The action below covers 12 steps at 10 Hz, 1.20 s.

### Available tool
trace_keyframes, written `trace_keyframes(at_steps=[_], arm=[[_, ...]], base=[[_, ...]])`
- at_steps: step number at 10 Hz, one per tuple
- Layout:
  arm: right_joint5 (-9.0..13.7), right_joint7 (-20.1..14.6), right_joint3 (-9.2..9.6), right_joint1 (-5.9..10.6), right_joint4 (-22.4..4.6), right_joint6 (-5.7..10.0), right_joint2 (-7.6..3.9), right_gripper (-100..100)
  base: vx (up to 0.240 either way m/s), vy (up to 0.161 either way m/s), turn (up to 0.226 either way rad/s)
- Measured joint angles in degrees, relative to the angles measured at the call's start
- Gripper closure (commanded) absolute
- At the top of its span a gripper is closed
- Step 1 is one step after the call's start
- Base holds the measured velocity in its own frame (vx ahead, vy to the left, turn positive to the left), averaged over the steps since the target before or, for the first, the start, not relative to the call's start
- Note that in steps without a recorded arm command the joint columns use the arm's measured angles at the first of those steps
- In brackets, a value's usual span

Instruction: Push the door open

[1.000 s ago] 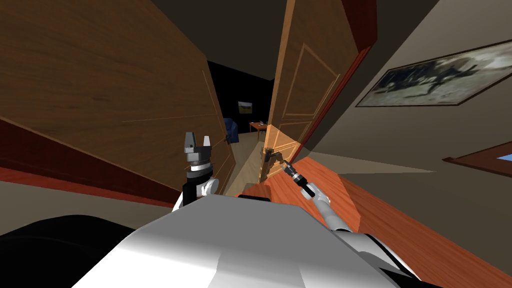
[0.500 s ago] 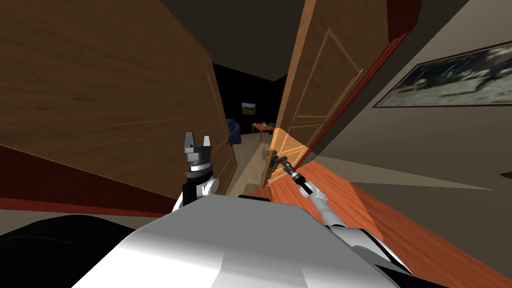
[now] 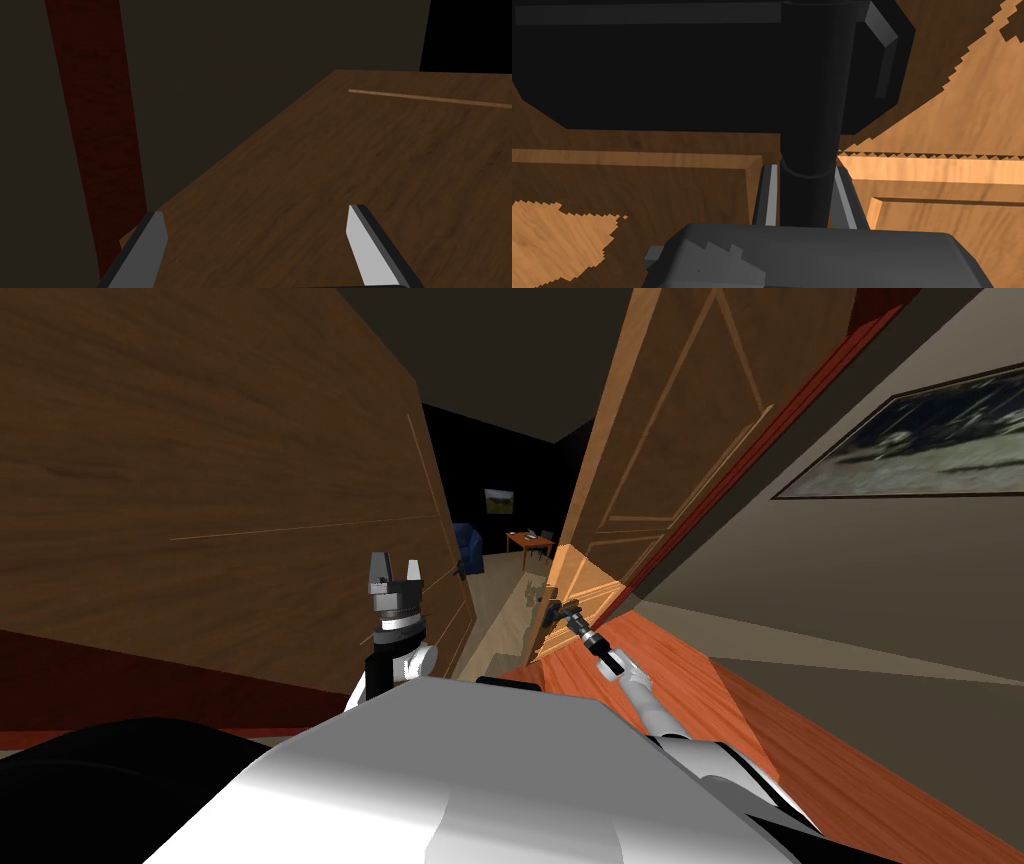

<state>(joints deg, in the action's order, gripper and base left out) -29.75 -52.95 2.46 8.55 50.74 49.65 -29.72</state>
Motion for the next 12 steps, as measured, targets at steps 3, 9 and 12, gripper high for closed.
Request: trace_keyframes(at_steps=[3, 9, 12], arm=[[0.0, 0.0, 0.04, 0.03, 0.0, 0.01, 0.03, 100], [1.7, 5.3, -1.35, 2.42, -3.2, -1.86, 3.72, 100], [1.7, 5.0, -1.29, 1.87, -1.6, -2.46, 3.69, 100]], base=[[0.02, 0.007, -0.007], [0.062, 0.029, -0.002], [0.016, -0.004, -0.011]])
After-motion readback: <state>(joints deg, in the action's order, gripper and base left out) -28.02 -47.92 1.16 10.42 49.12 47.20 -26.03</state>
